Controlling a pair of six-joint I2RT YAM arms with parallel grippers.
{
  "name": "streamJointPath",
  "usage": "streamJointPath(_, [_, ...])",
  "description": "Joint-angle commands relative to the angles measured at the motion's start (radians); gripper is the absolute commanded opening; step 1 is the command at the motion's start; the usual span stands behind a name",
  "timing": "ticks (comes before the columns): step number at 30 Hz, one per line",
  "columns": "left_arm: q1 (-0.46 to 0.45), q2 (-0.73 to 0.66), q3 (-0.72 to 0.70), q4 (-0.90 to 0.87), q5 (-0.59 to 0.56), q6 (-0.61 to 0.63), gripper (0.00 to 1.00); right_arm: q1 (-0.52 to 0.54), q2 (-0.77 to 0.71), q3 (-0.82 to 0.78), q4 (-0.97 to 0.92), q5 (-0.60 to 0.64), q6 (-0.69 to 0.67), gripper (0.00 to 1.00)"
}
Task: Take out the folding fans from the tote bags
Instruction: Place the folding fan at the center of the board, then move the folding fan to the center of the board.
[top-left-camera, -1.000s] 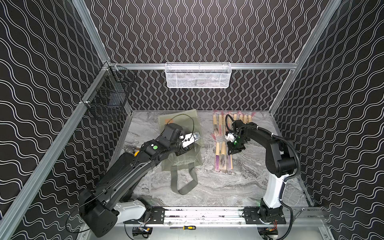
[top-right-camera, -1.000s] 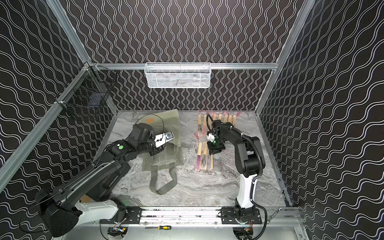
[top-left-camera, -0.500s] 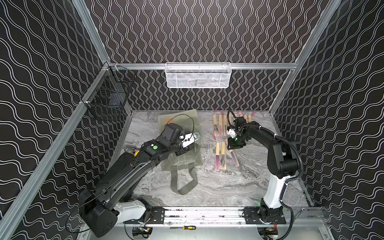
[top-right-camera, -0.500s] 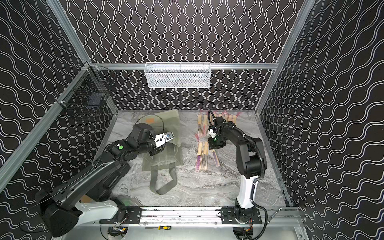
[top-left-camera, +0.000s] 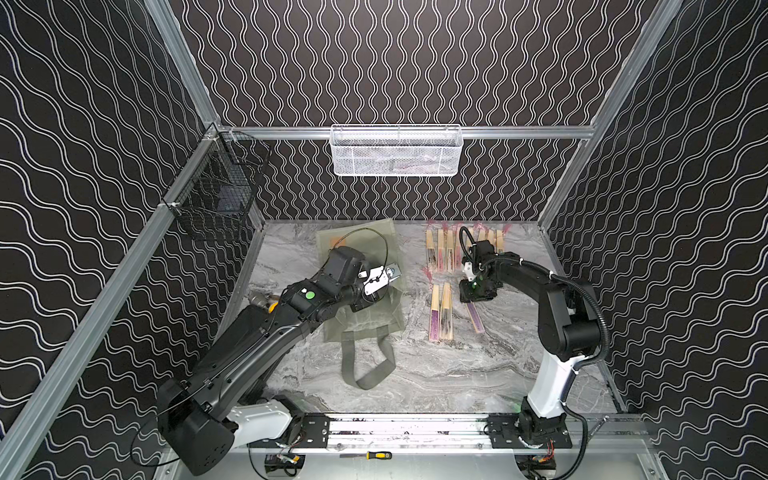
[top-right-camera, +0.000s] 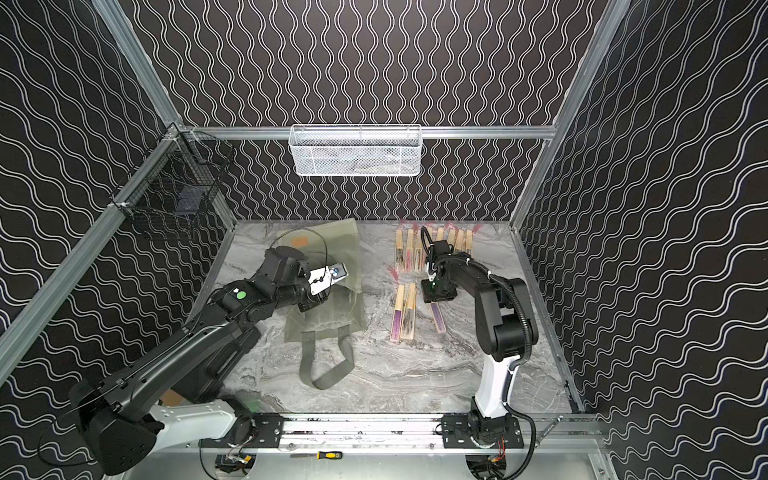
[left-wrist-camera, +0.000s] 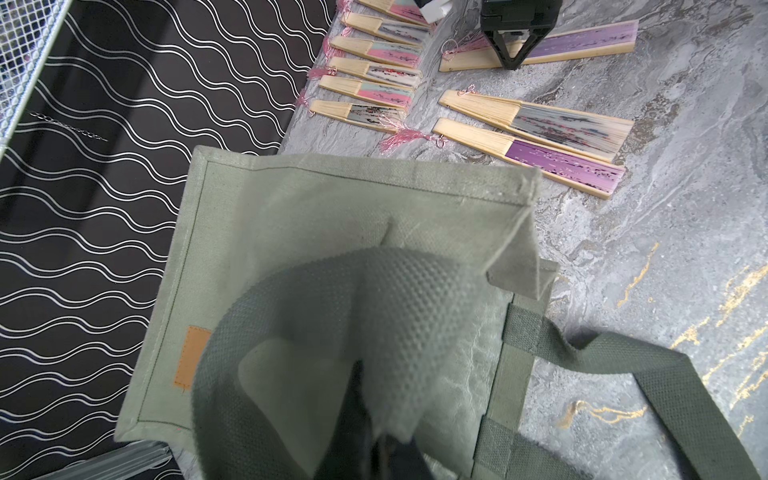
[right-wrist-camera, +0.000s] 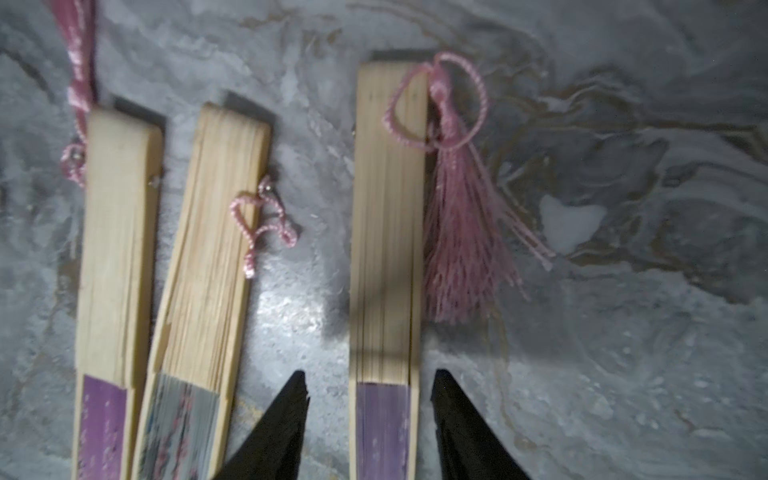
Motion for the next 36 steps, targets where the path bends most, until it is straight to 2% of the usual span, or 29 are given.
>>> streamJointPath(1, [-0.001,-0.004,0.002,0.025,0.002,0.002,0.00,0.000,0.015,-0.004,0.032,0.028,0.012,0.51])
streamJointPath(10, [-0.001,-0.007,0.001,0.027,-0.001,0.003,0.00,0.000,0.024,-0.011,0.029,0.025,0.045,0.45])
streamJointPath(14, [0.000,-0.007,0.001,0.025,-0.003,0.004,0.00,0.003,-0.011,-0.039,0.034,-0.009,0.093,0.39])
streamJointPath(19, [-0.001,-0.007,0.001,0.026,-0.004,0.003,0.00,0.036,-0.080,-0.113,0.067,-0.025,0.142,0.36])
streamJointPath(28, [-0.001,-0.005,0.003,0.024,-0.003,0.003,0.00,0.061,-0.120,-0.157,0.084,-0.016,0.157,0.35])
streamJointPath(32, [0.000,-0.003,0.003,0.025,-0.003,0.003,0.00,0.068,-0.158,-0.158,0.099,0.029,0.168,0.40])
streamJointPath(36, [0.000,0.000,0.003,0.023,0.000,0.002,0.00,0.067,-0.132,-0.126,0.098,0.117,0.187,0.44])
